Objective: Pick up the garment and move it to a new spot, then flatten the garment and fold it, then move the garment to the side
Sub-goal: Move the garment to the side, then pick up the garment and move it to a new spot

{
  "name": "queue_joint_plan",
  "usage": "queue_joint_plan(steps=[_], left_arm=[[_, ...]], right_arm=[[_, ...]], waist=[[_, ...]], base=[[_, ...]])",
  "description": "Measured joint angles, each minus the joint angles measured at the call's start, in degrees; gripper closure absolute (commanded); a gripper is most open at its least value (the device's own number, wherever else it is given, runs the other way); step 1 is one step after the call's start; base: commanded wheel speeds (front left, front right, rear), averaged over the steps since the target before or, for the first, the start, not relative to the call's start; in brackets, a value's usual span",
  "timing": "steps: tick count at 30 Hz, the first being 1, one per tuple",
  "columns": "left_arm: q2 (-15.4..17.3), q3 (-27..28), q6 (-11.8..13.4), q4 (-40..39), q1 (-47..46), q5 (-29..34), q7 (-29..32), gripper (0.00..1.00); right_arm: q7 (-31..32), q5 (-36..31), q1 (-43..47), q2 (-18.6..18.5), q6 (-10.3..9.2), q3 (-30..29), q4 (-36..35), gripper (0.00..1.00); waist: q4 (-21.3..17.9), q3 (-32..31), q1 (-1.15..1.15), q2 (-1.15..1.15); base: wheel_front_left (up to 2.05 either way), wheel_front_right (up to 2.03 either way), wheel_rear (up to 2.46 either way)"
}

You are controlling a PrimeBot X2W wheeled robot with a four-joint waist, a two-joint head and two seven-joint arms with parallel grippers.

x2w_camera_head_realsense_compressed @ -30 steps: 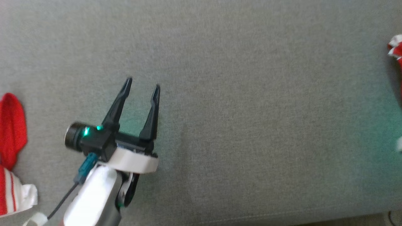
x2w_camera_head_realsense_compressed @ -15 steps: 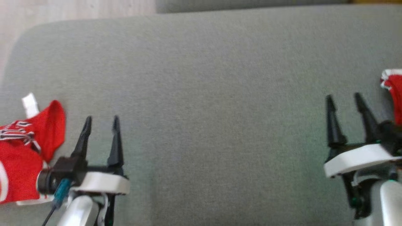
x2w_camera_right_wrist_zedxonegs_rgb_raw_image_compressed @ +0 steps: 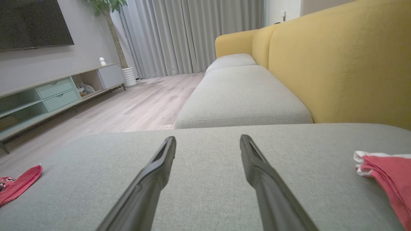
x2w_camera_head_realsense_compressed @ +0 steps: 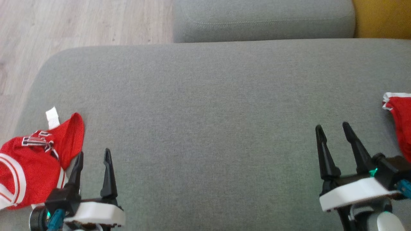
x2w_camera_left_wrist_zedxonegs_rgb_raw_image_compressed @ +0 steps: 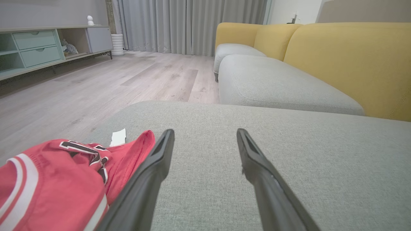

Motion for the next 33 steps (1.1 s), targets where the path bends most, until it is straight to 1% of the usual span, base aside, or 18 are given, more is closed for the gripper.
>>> queue_joint_plan(steps=[6,10,14,22,28,33], left_arm=[[0.1,-0.1,1.0,-0.8,2.3,-0.6,0.9,0.00],[0.4,-0.3,1.0,-1.2,3.5,-0.6,1.8,0.00],[1.0,-0.5,1.0,-1.3,3.5,-0.6,2.2,0.00],[1.3,-1.6,1.5,-1.4,3.5,-0.5,2.6,0.00],[1.6,-2.0,1.5,-1.5,3.3,0.1,3.0,0.00],[1.9,-2.2,1.4,-1.5,3.0,0.3,3.0,0.00]], right_arm=[[0.3,0.7,3.5,0.0,0.00,0.0,-0.1,0.00],[1.1,0.6,4.8,0.0,0.00,0.1,-0.3,0.00],[1.6,0.6,4.8,0.0,0.00,0.1,-0.3,0.00],[2.1,0.5,4.8,0.0,0.00,0.0,-0.3,0.00],[2.2,0.5,4.8,0.0,0.00,-0.1,-0.3,0.00],[2.6,0.4,4.8,0.0,0.00,-0.3,-0.3,0.00]], waist=[[-0.9,-2.0,0.00,0.00],[-1.3,-2.8,0.00,0.00],[-1.5,-3.0,0.00,0.00],[-1.5,-3.3,0.00,0.00],[-1.0,-3.2,0.00,0.00],[0.8,-3.0,0.00,0.00]], base=[[0.00,0.00,0.00],[0.00,0.00,0.00],[0.00,0.00,0.00],[0.00,0.00,0.00],[0.00,0.00,0.00],[0.00,0.00,0.00]])
